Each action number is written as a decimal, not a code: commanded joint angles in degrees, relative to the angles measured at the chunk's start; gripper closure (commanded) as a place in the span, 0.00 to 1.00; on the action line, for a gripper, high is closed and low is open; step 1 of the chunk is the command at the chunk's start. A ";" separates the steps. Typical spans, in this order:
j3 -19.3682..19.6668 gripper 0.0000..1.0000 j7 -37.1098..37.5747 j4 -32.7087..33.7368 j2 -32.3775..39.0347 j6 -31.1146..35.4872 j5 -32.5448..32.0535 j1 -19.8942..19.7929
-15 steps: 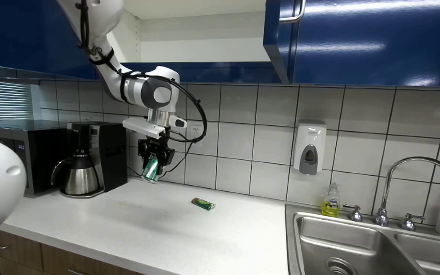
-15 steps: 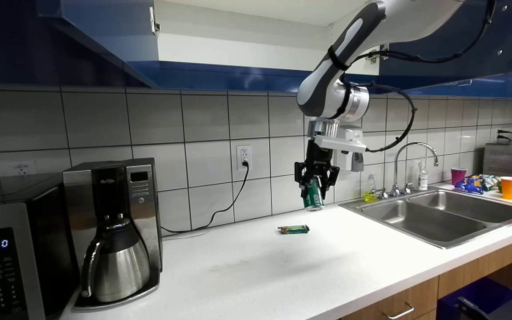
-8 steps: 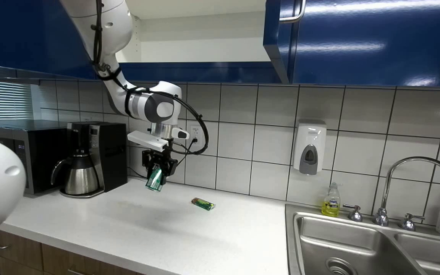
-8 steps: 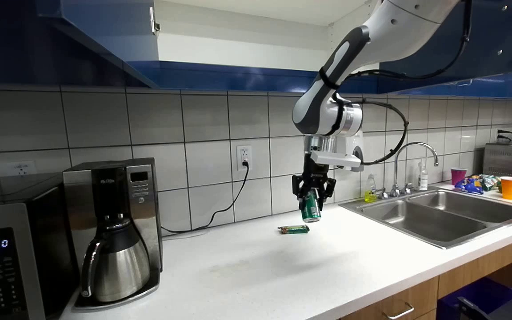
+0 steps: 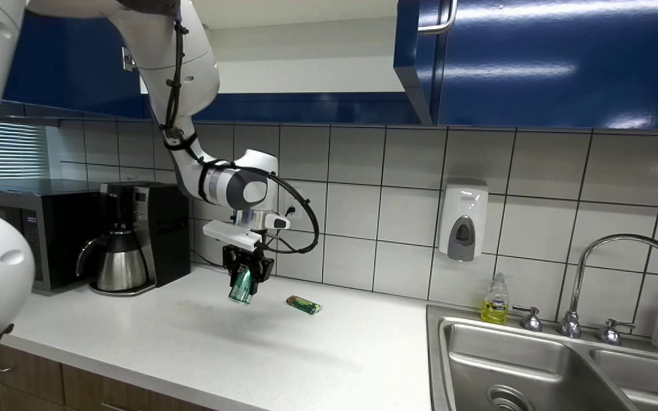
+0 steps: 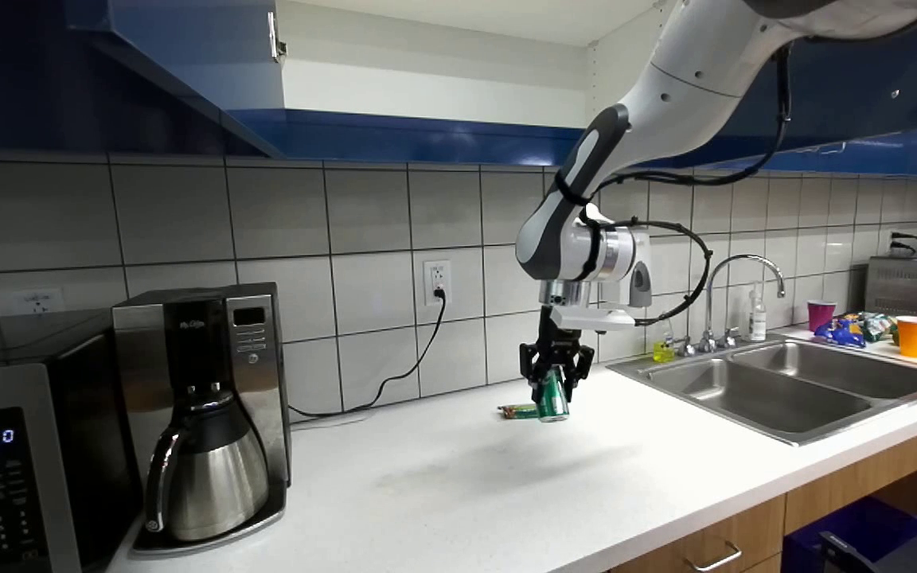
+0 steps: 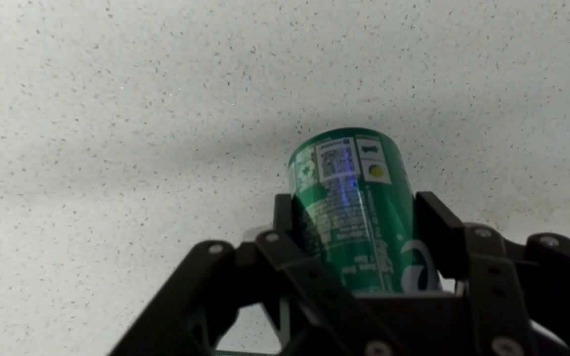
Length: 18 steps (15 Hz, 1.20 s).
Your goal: Remove the can from the cupboard
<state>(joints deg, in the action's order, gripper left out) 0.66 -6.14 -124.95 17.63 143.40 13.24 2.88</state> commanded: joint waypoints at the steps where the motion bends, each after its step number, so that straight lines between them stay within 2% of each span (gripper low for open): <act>1: -2.59 0.62 -2.46 3.67 4.63 2.41 0.39 -2.62; 11: -5.26 0.62 -3.03 8.20 13.34 10.00 -0.87 -4.27; 18: -4.98 0.62 -1.66 9.89 16.84 16.00 -3.60 -3.51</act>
<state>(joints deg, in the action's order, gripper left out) -3.25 -7.99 -116.43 33.50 157.31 11.58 0.49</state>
